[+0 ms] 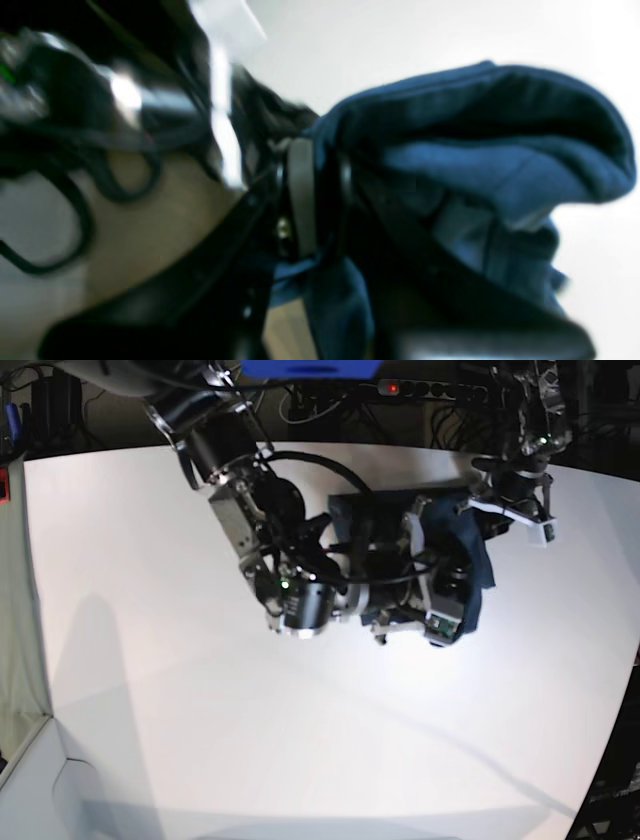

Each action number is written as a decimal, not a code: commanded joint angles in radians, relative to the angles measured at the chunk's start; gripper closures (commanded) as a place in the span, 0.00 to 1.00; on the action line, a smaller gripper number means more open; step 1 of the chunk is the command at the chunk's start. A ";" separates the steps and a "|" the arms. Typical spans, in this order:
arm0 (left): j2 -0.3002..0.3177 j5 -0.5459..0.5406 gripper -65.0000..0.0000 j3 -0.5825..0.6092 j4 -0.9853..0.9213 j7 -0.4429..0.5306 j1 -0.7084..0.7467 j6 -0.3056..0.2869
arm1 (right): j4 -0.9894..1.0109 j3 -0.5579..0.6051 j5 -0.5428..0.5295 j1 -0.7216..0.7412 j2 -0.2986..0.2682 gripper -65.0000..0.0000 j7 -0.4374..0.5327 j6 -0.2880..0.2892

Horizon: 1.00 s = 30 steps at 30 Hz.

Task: Layout the t-shirt on the table in an organized manner, then fold the t-shirt properly
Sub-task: 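Fold the right gripper's end over toward the left gripper, then lay the folded end down and release with the right gripper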

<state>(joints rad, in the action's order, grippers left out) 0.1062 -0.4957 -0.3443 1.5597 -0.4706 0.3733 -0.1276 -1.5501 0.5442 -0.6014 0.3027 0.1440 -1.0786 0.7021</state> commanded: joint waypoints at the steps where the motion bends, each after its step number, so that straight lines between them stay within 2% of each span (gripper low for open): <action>1: 0.002 0.007 0.78 0.006 0.000 -0.058 0.019 0.004 | -0.010 0.004 -0.053 0.025 0.013 1.00 0.050 -0.004; 3: 0.000 0.002 0.78 0.006 0.002 -0.058 0.025 0.004 | 0.006 0.024 -0.084 0.039 0.013 1.00 0.070 -0.004; 10: 0.000 -0.001 0.78 0.000 0.052 -0.057 0.048 0.004 | 0.066 0.061 -0.084 0.048 0.013 0.98 0.081 -0.004; 18: 0.003 -0.001 0.78 -0.002 0.066 -0.057 0.062 0.004 | 0.066 0.052 -0.090 0.049 0.013 0.56 0.073 -0.004; 21: 0.003 0.002 0.78 -0.002 0.066 -0.057 0.062 0.003 | -0.023 0.052 -0.091 0.033 0.013 0.45 0.064 -0.004; 25: 0.005 -0.001 0.78 -0.002 0.066 -0.057 0.063 0.003 | -0.189 0.050 -0.090 -0.013 -0.028 0.43 0.065 -0.004; 30: 0.005 -0.002 0.78 -0.002 0.071 -0.057 0.079 0.003 | -0.227 -0.039 -0.090 -0.044 -0.083 0.43 0.065 -0.004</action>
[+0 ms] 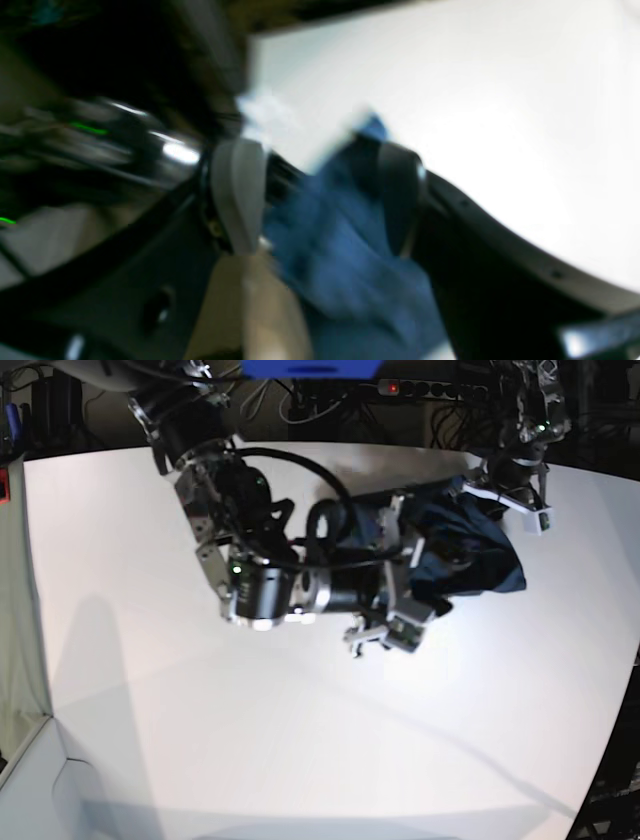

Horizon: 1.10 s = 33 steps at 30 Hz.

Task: Layout the t-shirt on the table in an organized manner, then fold the t-shirt properly
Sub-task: 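Lay the folded end down and release with the right gripper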

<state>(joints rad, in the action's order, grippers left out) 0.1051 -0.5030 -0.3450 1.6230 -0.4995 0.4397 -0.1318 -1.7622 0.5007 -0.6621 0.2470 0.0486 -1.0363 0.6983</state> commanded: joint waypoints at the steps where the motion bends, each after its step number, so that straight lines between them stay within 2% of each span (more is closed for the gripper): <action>1: 0.006 0.005 0.77 -0.001 0.021 -0.028 0.018 0.007 | -0.015 -0.023 -0.029 -0.001 0.004 0.43 0.023 0.000; 5: 0.015 0.005 0.77 -0.002 0.089 -0.028 0.060 0.007 | -0.014 -0.078 -0.025 -0.039 -0.008 0.43 0.023 0.000; 10: 0.035 0.005 0.77 -0.002 0.127 -0.028 0.086 0.007 | -0.008 -0.083 -0.025 -0.058 -0.013 0.43 0.024 0.000; 14: 0.037 0.005 0.77 -0.002 0.124 -0.029 0.084 0.007 | 0.094 -0.076 -0.025 -0.064 -0.006 0.43 0.027 0.000; 19: 0.035 0.005 0.77 0.005 0.128 -0.031 0.087 0.007 | 0.210 -0.032 -0.026 -0.084 -0.011 0.43 0.139 0.000; 22: 0.035 0.005 0.77 -0.001 0.128 -0.081 0.083 0.007 | 0.219 0.013 -0.026 -0.094 -0.017 0.43 0.153 0.000; 24: 0.035 0.005 0.73 -0.002 0.128 -0.120 0.077 0.007 | 0.213 0.069 -0.026 -0.111 -0.034 0.43 0.153 0.000; 29: 0.037 0.013 0.51 -0.002 0.144 -0.149 0.058 0.007 | 0.206 0.252 -0.025 -0.114 -0.102 0.43 0.162 0.000; 33: 0.037 0.008 0.49 -0.002 0.144 -0.149 0.060 0.007 | 0.134 0.266 -0.028 -0.119 -0.149 0.43 0.162 0.000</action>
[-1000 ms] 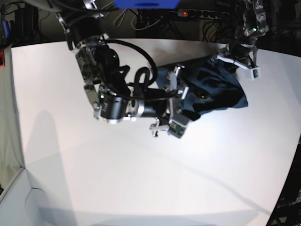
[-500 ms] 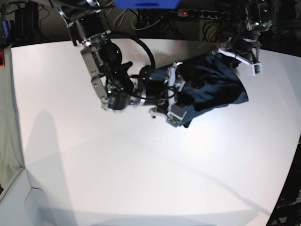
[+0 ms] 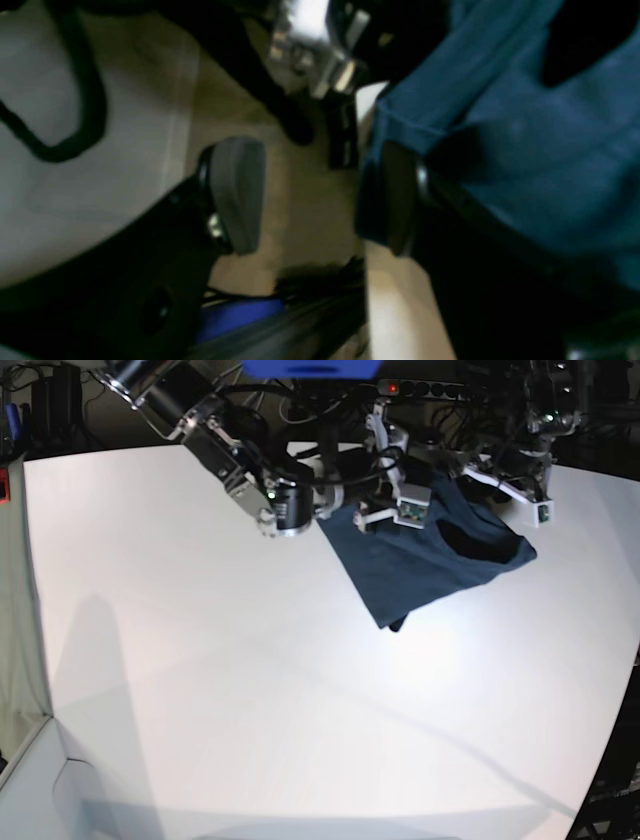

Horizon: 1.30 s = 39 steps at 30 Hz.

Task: Layout the t-shirt on the table in an organized manner, then fold the t-shirt properly
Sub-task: 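Lay the folded end down and release with the right gripper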

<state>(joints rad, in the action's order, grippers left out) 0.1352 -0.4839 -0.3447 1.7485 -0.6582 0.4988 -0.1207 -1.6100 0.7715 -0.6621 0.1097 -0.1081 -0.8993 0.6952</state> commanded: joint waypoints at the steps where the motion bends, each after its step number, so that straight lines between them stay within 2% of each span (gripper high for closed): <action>1: 0.007 -0.012 0.49 -0.003 0.018 0.010 0.001 -0.004 | -0.049 -0.005 -0.028 0.020 -0.006 0.43 0.021 0.003; 7: 0.042 -0.014 0.49 0.003 0.069 0.010 0.027 -0.004 | -0.200 -0.005 -0.029 0.017 -0.074 0.43 0.016 0.003; 10: 0.048 -0.014 0.49 0.002 0.107 0.008 0.041 -0.004 | -0.234 -0.014 -0.029 0.018 -0.087 0.43 0.016 0.003; 15: 0.083 -0.014 0.49 0.005 0.153 -0.065 0.062 -0.006 | -0.230 -0.155 -0.028 0.012 -0.054 0.43 0.016 0.003; 18: 0.106 -0.005 0.49 0.006 0.169 -0.142 0.064 -0.006 | -0.230 -0.226 -0.028 0.011 -0.049 0.43 0.015 0.003; 22: 0.174 -0.014 0.49 0.006 0.182 -0.262 0.064 -0.006 | -0.212 -0.294 -0.028 0.011 -0.048 0.43 0.015 0.003; 24: 0.183 -0.014 0.49 0.002 0.199 -0.292 0.074 -0.006 | -0.169 -0.343 -0.028 0.011 -0.031 0.43 0.016 0.003; 28: 0.192 -0.016 0.49 0.003 0.244 -0.295 0.107 -0.007 | -0.025 -0.455 -0.028 0.014 0.032 0.43 0.016 0.003; 31: 0.192 -0.019 0.49 0.006 0.268 -0.303 0.125 -0.014 | 0.063 -0.515 -0.028 0.017 0.058 0.47 0.019 0.003; 33: 0.189 -0.048 0.49 -0.003 0.268 -0.302 0.125 -0.070 | 0.087 -0.521 -0.028 0.018 0.063 0.50 0.021 0.003; 36: 0.191 -0.123 0.49 -0.026 0.268 -0.305 0.126 -0.213 | 0.099 -0.518 -0.028 0.017 0.061 0.51 0.026 0.003; 39: 0.162 -0.184 0.49 -0.061 0.268 -0.305 0.122 -0.288 | 0.106 -0.518 -0.025 0.014 0.063 0.51 0.026 0.003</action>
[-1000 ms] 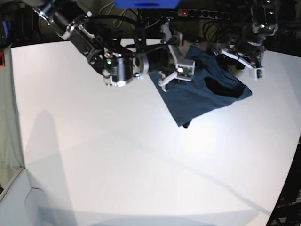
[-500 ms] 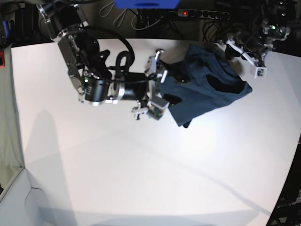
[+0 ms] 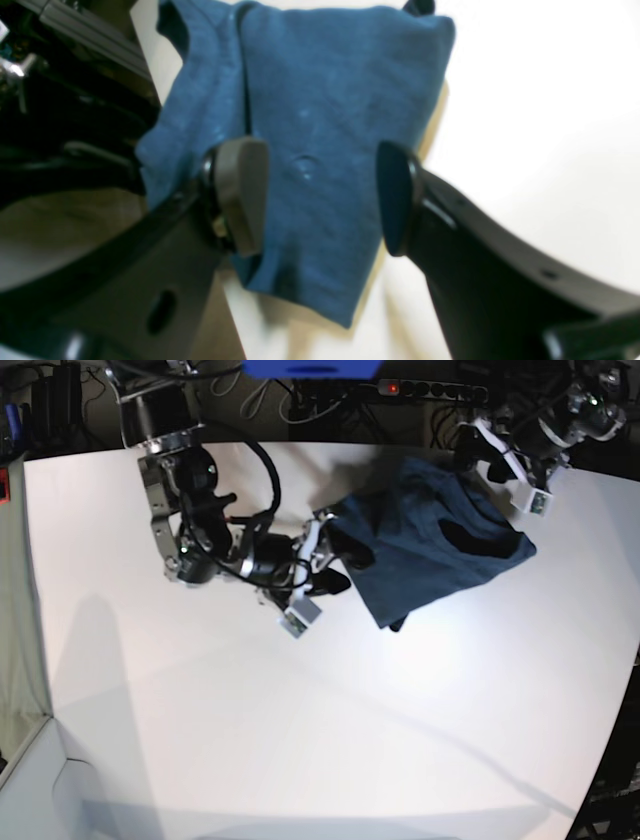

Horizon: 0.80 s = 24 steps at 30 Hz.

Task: Layout the t-shirt on the table in an organized manner, then fold the t-shirt properly
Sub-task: 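Lay the folded end down and release with the right gripper, then release the shirt with the left gripper and withdraw the right gripper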

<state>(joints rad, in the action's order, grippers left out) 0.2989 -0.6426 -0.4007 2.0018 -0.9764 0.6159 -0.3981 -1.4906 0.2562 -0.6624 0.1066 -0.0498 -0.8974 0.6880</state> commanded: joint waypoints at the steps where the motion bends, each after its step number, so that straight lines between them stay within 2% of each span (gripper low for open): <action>1: -0.017 -0.049 0.49 -0.013 0.015 0.014 0.000 -0.022 | -0.011 -0.002 -0.024 0.017 0.005 0.51 0.024 0.010; 8: -0.102 -0.210 0.49 -0.039 0.014 0.014 -0.072 -0.035 | 0.044 -0.001 -0.023 0.023 0.001 0.51 0.025 0.010; 11: -0.140 -0.242 0.49 -0.039 0.012 0.014 -0.106 -0.035 | 0.068 -0.001 -0.023 0.023 0.001 0.51 0.025 0.010; 14: -0.169 -0.208 0.49 -0.039 -0.014 0.012 -0.162 -0.025 | 0.092 -0.001 -0.023 0.025 0.000 0.51 0.025 0.010; 18: -0.186 -0.108 0.49 -0.037 -0.097 0.011 -0.193 -0.025 | 0.101 -0.001 -0.023 0.038 0.001 0.51 0.025 0.010; 21: -0.175 -0.016 0.49 -0.039 -0.138 0.011 -0.187 -0.029 | 0.101 -0.007 -0.021 0.041 0.000 0.51 0.027 0.010; 24: -0.131 0.091 0.49 -0.039 -0.174 -0.005 -0.169 -0.032 | 0.101 -0.007 -0.021 0.061 -0.003 0.51 0.027 0.010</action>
<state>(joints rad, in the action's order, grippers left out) 0.1589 -0.5400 -0.4343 1.8111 -0.9951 0.4435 -0.4271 -1.3731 0.2535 -0.6594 0.1417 -0.0540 -0.8932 0.6876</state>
